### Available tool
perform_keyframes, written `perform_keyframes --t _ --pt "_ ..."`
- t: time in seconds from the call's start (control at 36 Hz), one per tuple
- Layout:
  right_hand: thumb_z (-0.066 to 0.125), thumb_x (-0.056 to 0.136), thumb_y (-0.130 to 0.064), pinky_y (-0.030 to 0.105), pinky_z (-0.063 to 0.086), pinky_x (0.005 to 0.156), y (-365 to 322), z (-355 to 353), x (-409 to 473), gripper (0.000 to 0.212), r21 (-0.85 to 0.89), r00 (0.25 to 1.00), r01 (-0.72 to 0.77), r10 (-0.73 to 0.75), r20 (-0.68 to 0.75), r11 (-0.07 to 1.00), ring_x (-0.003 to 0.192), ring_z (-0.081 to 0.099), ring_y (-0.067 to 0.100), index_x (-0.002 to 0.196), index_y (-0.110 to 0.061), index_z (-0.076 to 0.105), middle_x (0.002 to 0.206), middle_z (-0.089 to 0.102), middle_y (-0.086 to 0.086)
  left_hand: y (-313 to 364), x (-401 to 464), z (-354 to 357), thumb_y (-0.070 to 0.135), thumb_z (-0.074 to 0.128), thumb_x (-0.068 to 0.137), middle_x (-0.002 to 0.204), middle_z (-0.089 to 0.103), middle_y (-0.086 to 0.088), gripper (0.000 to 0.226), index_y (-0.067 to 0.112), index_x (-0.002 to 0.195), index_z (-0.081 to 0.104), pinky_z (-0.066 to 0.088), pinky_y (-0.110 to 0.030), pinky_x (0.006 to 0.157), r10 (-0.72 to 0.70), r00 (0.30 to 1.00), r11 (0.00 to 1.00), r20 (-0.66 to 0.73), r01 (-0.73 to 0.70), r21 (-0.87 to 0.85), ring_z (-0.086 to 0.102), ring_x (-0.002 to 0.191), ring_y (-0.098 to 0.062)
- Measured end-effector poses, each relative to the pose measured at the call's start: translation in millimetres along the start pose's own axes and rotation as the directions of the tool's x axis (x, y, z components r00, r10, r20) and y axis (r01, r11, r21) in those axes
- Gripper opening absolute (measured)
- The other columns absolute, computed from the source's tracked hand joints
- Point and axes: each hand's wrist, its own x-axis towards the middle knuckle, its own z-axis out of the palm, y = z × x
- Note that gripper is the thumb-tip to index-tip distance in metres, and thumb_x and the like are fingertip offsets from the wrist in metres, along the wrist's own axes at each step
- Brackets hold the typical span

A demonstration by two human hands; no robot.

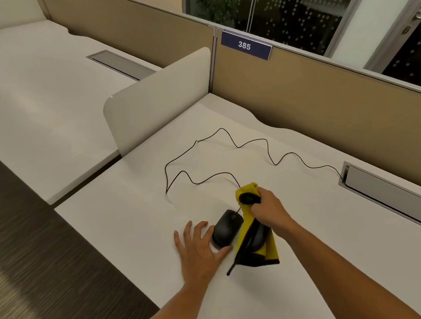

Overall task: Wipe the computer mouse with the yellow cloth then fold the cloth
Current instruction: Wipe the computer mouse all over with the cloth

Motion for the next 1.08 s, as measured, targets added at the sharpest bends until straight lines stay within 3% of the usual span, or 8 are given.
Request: perform_keyframes --t 0.14,0.28,0.44,0.58,0.69,0.81,0.89,1.08 --pt "0.055 0.086 -0.007 0.029 0.052 0.066 0 0 16 0.049 0.124 0.994 -0.060 0.071 -0.088 0.990 0.087 0.058 0.020 0.132 -0.019 0.043 0.111 0.056 0.004 0 0 0 0.085 0.049 0.073 0.137 0.055 0.011 0.068 0.038 0.121 0.061 0.014 -0.062 0.118 0.003 1.000 1.000 -0.013 -0.004 -0.031 0.036 0.141 -0.026" --pt "0.057 0.081 -0.001 0.037 0.053 0.071 -4 12 18 0.048 -0.124 0.975 0.090 -0.113 -0.190 0.988 0.089 0.060 0.026 0.124 -0.017 0.044 0.105 0.059 0.007 2 1 -2 0.086 0.049 0.071 0.135 0.055 0.013 0.066 0.040 0.118 0.062 0.011 -0.060 0.118 -0.002 1.000 1.000 -0.012 0.002 -0.011 0.035 0.141 -0.024" --pt "0.059 0.077 -0.002 0.035 0.049 0.071 -2 37 17 0.043 -0.520 0.945 0.213 -0.310 -0.107 0.828 0.100 0.049 0.027 0.116 -0.015 0.048 0.116 0.047 0.006 1 1 -1 0.085 0.049 0.072 0.134 0.056 0.013 0.066 0.040 0.118 0.063 0.014 -0.060 0.118 -0.003 1.000 1.000 -0.015 0.003 -0.001 0.038 0.140 -0.024" --pt "0.058 0.085 -0.018 0.033 0.050 0.070 3 53 15 0.029 -0.624 0.938 0.300 -0.343 0.054 0.722 0.104 0.049 0.024 0.114 -0.017 0.056 0.117 0.053 0.002 1 1 -1 0.082 0.050 0.073 0.134 0.055 0.013 0.066 0.039 0.121 0.061 0.015 -0.061 0.117 0.003 1.000 1.000 -0.011 -0.003 0.008 0.038 0.140 -0.025" --pt "0.054 0.083 -0.033 0.033 0.049 0.073 14 58 7 0.037 -0.592 0.922 0.362 -0.371 0.111 0.720 0.103 0.051 0.022 0.117 -0.018 0.057 0.113 0.058 0.000 2 1 -1 0.080 0.052 0.075 0.133 0.056 0.012 0.064 0.039 0.123 0.060 0.018 -0.061 0.117 -0.003 1.000 1.000 -0.011 0.003 0.017 0.039 0.139 -0.025" --pt "0.054 0.082 -0.027 0.036 0.051 0.088 33 57 -2 0.045 -0.536 0.904 0.404 -0.413 0.110 0.742 0.116 0.052 0.024 0.127 -0.020 0.051 0.125 0.060 0.001 3 1 -2 0.082 0.049 0.075 0.132 0.058 0.012 0.067 0.037 0.122 0.061 0.022 -0.062 0.115 -0.005 1.000 1.000 -0.030 0.005 0.008 0.042 0.137 -0.026" --pt "0.052 0.089 -0.015 0.034 0.032 0.113 44 59 -8 0.066 -0.509 0.903 0.423 -0.393 0.173 0.749 0.144 0.030 0.023 0.151 -0.014 0.028 0.154 0.037 0.006 4 0 -3 0.084 0.046 0.075 0.131 0.058 0.012 0.068 0.037 0.121 0.062 0.022 -0.062 0.115 -0.001 0.999 1.000 -0.048 0.001 0.004 0.043 0.137 -0.027" --pt "0.041 0.093 0.000 0.026 0.016 0.118 51 60 -9 0.071 -0.569 0.880 0.467 -0.415 0.229 0.677 0.151 0.008 0.015 0.155 -0.015 0.010 0.164 0.011 0.001 3 0 -1 0.084 0.048 0.074 0.132 0.056 0.014 0.064 0.039 0.117 0.062 0.018 -0.061 0.116 -0.003 0.999 1.000 -0.032 0.003 0.018 0.041 0.138 -0.026"
